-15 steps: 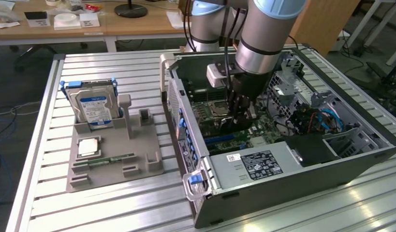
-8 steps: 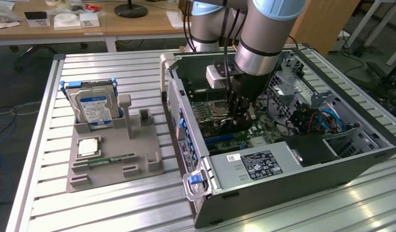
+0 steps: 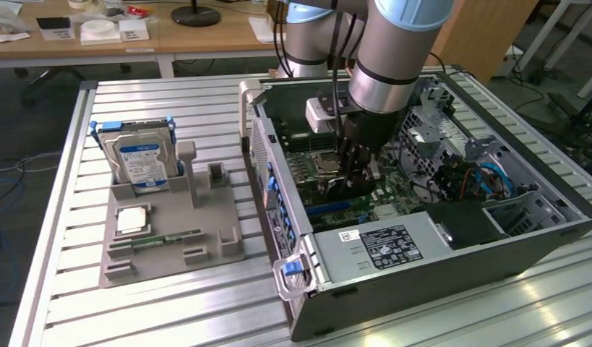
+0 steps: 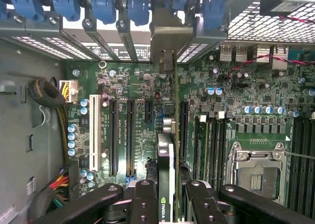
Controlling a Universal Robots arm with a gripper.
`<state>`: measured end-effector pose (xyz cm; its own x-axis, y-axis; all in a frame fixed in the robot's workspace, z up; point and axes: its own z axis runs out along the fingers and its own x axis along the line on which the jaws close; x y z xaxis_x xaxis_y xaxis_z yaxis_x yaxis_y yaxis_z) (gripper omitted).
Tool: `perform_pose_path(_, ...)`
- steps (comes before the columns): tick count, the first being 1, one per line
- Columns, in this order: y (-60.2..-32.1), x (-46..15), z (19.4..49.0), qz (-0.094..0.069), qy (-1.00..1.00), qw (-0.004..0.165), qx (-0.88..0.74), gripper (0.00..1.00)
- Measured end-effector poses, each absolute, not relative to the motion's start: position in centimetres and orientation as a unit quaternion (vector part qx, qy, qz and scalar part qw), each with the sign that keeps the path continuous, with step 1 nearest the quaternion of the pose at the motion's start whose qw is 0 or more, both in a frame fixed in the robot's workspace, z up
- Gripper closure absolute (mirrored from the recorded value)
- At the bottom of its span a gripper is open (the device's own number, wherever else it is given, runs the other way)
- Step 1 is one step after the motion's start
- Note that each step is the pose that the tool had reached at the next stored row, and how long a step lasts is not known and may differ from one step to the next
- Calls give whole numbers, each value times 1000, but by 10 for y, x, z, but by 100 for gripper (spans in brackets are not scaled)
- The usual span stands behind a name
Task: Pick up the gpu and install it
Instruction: 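Insert the gpu into the slot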
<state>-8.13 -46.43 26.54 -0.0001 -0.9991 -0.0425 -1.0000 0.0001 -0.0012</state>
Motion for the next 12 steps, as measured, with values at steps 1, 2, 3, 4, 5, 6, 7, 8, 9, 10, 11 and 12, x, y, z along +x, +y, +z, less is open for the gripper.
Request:
perform_pose_path(1, -464, -82, 265, 15, 707, 15, -707, 73)
perform_pose_path(2, -464, -82, 265, 15, 707, 15, -707, 73)
perform_pose_path(3, -464, -82, 265, 15, 707, 15, -707, 73)
perform_pose_path(4, -464, -82, 265, 15, 707, 15, -707, 73)
perform_pose_path(5, -464, -83, 265, 15, 707, 15, -707, 73)
perform_pose_path(6, -464, -83, 265, 15, 707, 15, -707, 73)
perform_pose_path(7, -464, -83, 265, 15, 707, 15, -707, 73)
perform_pose_path(8, -464, -83, 265, 15, 707, 15, -707, 73)
perform_pose_path(9, -464, -83, 265, 15, 707, 15, -707, 73)
perform_pose_path(10, -464, -83, 265, 15, 707, 15, -707, 73)
perform_pose_path(11, -464, -83, 265, 15, 707, 15, -707, 73)
perform_pose_path(12, -464, -83, 265, 15, 707, 15, -707, 73)
